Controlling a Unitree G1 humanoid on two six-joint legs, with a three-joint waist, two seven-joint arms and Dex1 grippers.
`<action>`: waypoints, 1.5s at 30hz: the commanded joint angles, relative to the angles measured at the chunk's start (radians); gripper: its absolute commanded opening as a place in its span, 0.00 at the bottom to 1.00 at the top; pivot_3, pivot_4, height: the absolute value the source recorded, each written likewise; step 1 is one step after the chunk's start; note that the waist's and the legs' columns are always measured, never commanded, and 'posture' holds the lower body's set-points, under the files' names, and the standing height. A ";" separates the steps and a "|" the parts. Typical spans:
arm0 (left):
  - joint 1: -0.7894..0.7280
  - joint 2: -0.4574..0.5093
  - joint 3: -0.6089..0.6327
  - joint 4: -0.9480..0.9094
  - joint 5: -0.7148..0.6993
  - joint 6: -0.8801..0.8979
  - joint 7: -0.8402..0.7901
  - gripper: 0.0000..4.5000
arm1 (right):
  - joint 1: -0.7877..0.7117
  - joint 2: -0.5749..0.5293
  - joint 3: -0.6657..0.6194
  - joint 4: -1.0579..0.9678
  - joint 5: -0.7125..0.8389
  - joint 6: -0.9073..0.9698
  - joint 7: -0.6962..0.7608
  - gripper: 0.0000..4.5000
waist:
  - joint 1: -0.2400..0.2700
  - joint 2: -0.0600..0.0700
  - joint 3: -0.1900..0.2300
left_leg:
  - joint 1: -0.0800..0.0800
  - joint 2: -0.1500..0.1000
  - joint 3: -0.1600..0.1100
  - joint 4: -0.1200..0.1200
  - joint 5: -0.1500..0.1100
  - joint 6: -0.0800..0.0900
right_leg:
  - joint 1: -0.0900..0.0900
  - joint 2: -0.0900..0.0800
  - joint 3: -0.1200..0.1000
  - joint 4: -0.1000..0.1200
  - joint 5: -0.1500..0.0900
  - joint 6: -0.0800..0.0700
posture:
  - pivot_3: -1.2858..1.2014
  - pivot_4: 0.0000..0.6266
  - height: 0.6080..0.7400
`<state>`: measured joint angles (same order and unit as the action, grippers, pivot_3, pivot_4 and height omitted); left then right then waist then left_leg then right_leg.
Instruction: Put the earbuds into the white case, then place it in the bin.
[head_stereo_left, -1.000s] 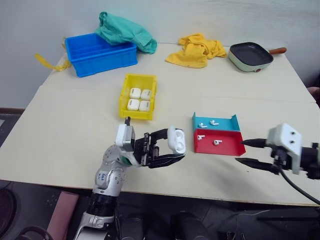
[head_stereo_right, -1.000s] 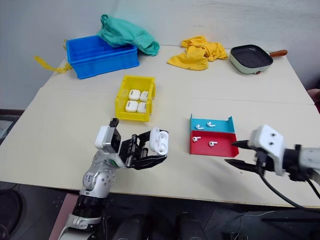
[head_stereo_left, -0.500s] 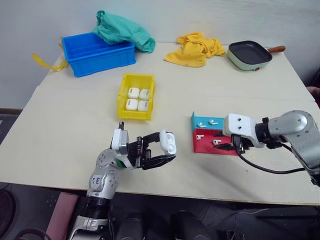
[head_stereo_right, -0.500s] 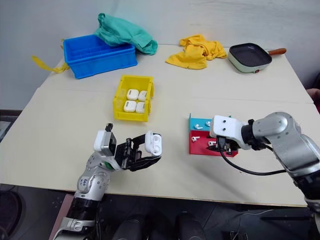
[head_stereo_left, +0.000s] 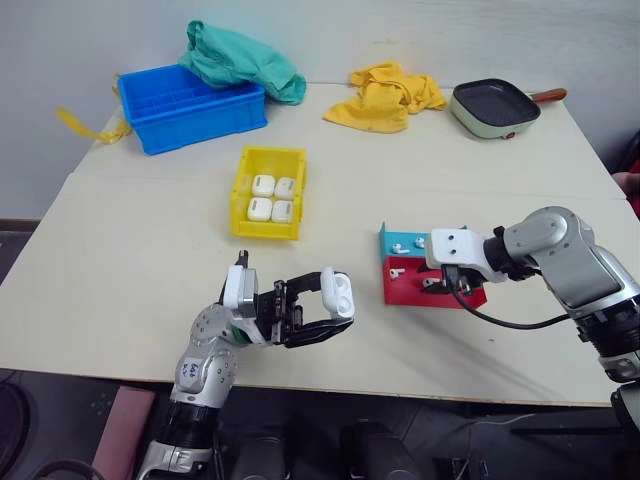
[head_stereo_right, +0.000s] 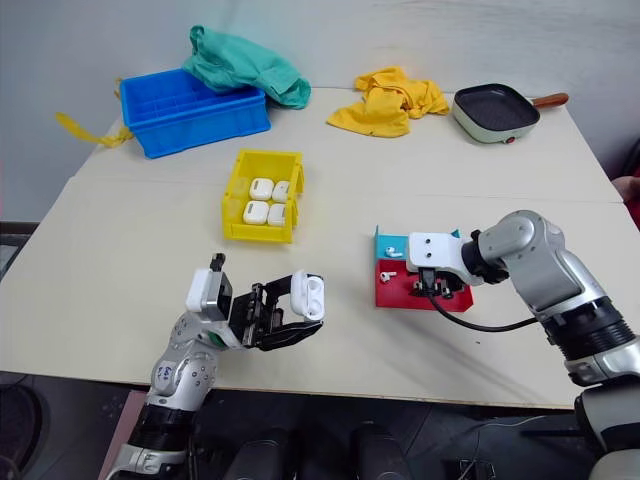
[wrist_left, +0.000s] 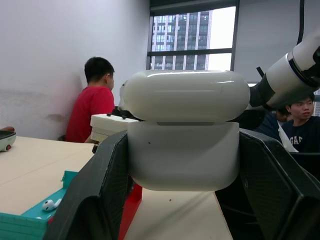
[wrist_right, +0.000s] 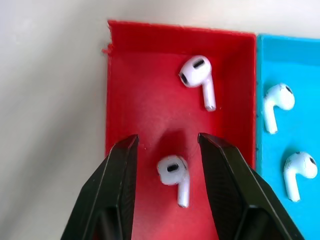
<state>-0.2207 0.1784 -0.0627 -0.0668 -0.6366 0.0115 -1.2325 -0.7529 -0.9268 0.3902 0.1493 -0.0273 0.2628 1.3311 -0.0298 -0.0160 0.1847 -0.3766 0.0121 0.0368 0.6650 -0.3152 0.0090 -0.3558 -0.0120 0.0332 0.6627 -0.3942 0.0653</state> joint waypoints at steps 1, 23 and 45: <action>0.007 0.008 -0.010 -0.047 0.003 -0.008 0.011 0.62 | -0.030 0.016 -0.004 0.033 -0.028 -0.044 0.019 0.42 | 0.000 0.000 0.000 | 0.000 0.000 0.000 0.000 0.000 0.000 | 0.000 0.000 0.000 0.000 0.000 0.000 | 0.52 0.24 1.00; 0.013 0.026 -0.015 -0.043 0.003 -0.015 0.022 0.62 | -0.030 0.046 -0.013 0.107 -0.094 -0.107 0.082 0.42 | 0.000 0.000 0.000 | 0.000 0.000 0.000 0.000 0.000 0.000 | 0.000 0.000 0.000 0.000 0.000 0.000 | 0.52 0.24 1.00; 0.018 0.036 -0.014 -0.041 0.002 -0.019 0.024 0.62 | -0.019 0.055 -0.015 0.119 -0.098 -0.121 0.091 0.09 | 0.000 0.000 0.000 | 0.000 0.000 0.000 0.000 0.000 0.000 | 0.000 0.000 0.000 0.001 0.000 0.000 | 0.52 0.24 1.00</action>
<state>-0.2100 0.2120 -0.0783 -0.0778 -0.6313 0.0073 -1.2053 -0.7736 -0.8681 0.3884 0.2752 -0.1191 0.1508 1.4133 -0.0303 -0.0160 0.1847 -0.3765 0.0121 0.0367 0.6655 -0.3150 0.0087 -0.3557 -0.0120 0.0328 0.6632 -0.3942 0.0653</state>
